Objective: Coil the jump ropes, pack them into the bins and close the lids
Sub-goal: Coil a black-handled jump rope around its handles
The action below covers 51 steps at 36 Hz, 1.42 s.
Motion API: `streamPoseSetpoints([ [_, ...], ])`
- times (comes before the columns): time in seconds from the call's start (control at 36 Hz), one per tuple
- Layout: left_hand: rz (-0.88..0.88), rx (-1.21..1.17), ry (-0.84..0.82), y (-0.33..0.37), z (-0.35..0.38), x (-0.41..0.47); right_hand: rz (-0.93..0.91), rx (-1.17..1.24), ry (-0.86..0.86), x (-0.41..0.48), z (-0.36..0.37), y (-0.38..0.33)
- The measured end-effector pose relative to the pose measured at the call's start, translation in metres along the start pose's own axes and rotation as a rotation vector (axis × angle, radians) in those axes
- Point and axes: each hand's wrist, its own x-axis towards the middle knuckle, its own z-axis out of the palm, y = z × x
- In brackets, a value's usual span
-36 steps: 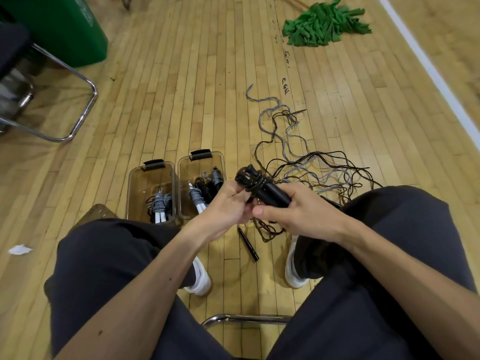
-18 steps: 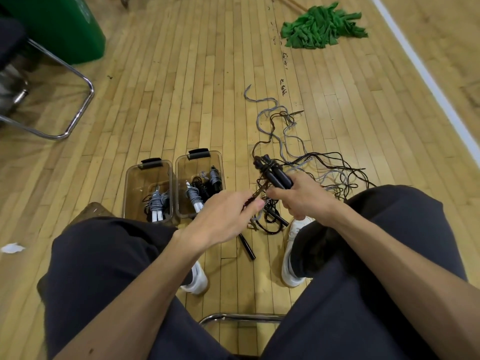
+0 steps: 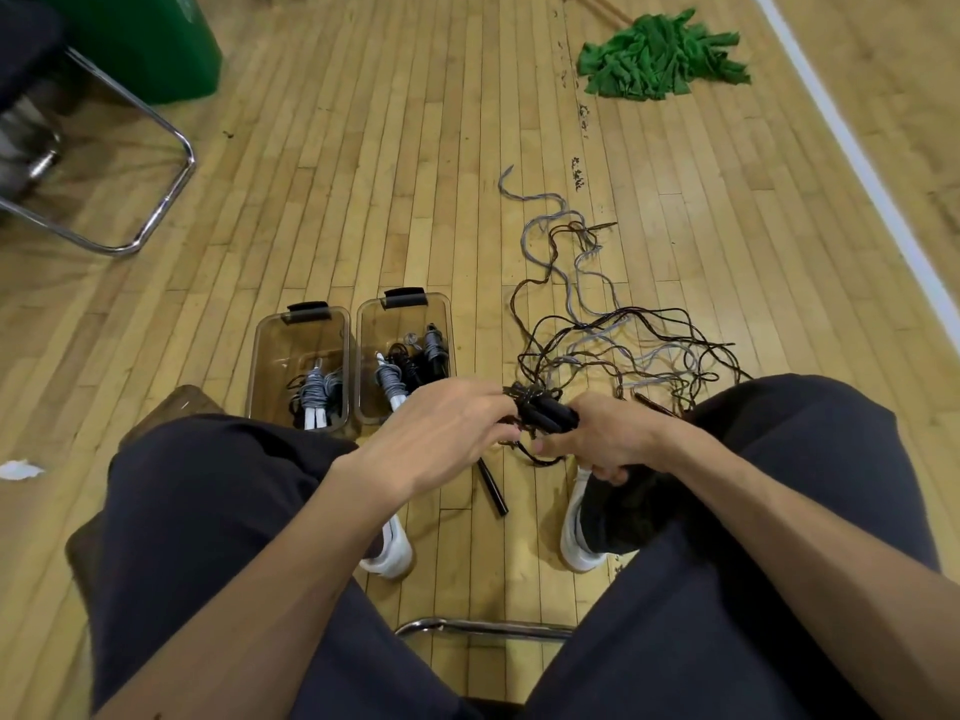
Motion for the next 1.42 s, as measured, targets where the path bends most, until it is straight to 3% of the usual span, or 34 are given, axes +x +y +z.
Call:
streamPoseSetpoints([
  [0.14, 0.084, -0.007, 0.098, -0.003, -0.002, 0.002, 0.003, -0.026, -0.102, -0.002, 0.003, 0.0],
  [0.28, 0.111, -0.093, 0.045, -0.002, 0.0, 0.006, 0.038, -0.094, -0.187, 0.0, 0.005, 0.003],
  [0.67, -0.139, -0.569, -0.133, -0.001, 0.007, 0.02, -0.097, -0.367, -0.204, -0.005, 0.005, 0.012],
  [1.14, -0.242, -0.935, -0.214, -0.009, 0.0, 0.022, -0.367, -0.387, -0.126, -0.022, 0.003, 0.011],
  [1.42, -0.29, -1.344, -0.278, -0.005, -0.005, 0.019, -0.47, -0.228, -0.136, -0.035, 0.004, 0.002],
])
